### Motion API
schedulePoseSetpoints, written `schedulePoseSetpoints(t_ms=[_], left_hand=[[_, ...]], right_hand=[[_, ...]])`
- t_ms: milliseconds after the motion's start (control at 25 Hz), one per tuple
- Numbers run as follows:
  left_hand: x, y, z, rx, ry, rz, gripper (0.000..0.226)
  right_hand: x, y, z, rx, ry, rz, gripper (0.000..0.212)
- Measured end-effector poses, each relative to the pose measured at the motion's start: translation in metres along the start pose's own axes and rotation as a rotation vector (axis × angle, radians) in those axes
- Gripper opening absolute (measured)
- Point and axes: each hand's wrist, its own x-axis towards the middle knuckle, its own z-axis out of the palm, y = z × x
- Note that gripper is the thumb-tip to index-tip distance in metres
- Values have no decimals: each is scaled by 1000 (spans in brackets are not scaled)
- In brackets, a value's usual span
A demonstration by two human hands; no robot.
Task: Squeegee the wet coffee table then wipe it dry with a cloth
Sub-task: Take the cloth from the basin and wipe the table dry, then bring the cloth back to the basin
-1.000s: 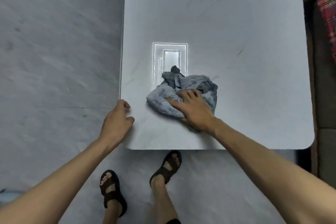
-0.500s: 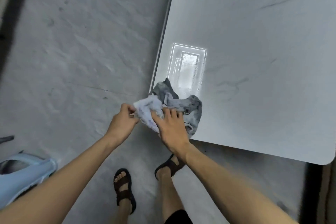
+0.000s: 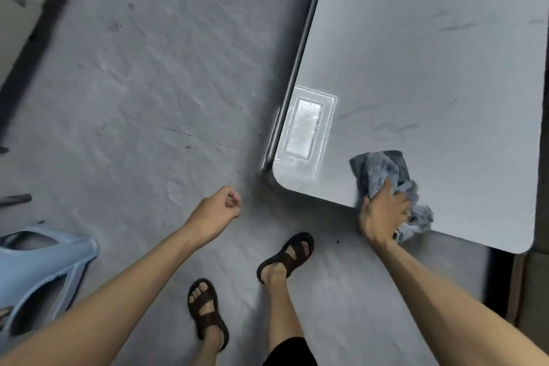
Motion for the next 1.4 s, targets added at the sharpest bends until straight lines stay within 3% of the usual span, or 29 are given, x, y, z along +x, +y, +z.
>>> schedulePoseSetpoints(t_ms=[80, 160, 280, 440, 520, 680, 800, 920, 1000, 1040, 1120, 1160, 1200, 1320, 1400], left_hand=[[-19, -18, -10, -23, 3, 7, 19], [-38, -33, -22, -25, -6, 17, 25], [-76, -51, -49, 79, 4, 126, 49], [-149, -60, -100, 306, 312, 351, 69], [-197, -62, -136, 399, 416, 437, 67], [-292, -60, -206, 528, 402, 514, 42], [-355, -49, -241, 666, 375, 541, 33], [-426, -33, -265, 828, 424, 536, 17], [-472, -27, -276, 855, 487, 527, 23], [-495, -27, -279, 859, 506, 513, 28], [-533, -30, -286, 851, 517, 476, 35], [-553, -35, -290, 838, 521, 446, 35], [-572, -41, -293, 815, 526, 423, 35], [-621, -69, -310, 719, 580, 358, 27], [-645, -92, -323, 617, 605, 309, 26]], right_hand=[[-35, -46, 6, 160, -40, -20, 55], [-82, -93, 12, 354, -141, -190, 50], [-165, -162, -2, 816, -368, -284, 47], [-266, -203, -59, 1234, -612, -198, 37], [-316, -212, -104, 1273, -697, -169, 25], [-399, -220, -191, 1247, -802, -64, 11], [-437, -215, -235, 1152, -996, -1, 16], [-470, -198, -270, 981, -1212, -72, 17], [-488, -186, -291, 791, -1269, -243, 25], [-497, -183, -300, 654, -1187, -404, 31], [-507, -184, -312, 400, -786, -777, 37], [-515, -187, -319, 370, -539, -950, 30], [-526, -191, -326, 411, -403, -1129, 23], [-569, -213, -340, 227, -458, -1716, 62], [-599, -227, -332, 43, -439, -1864, 61]])
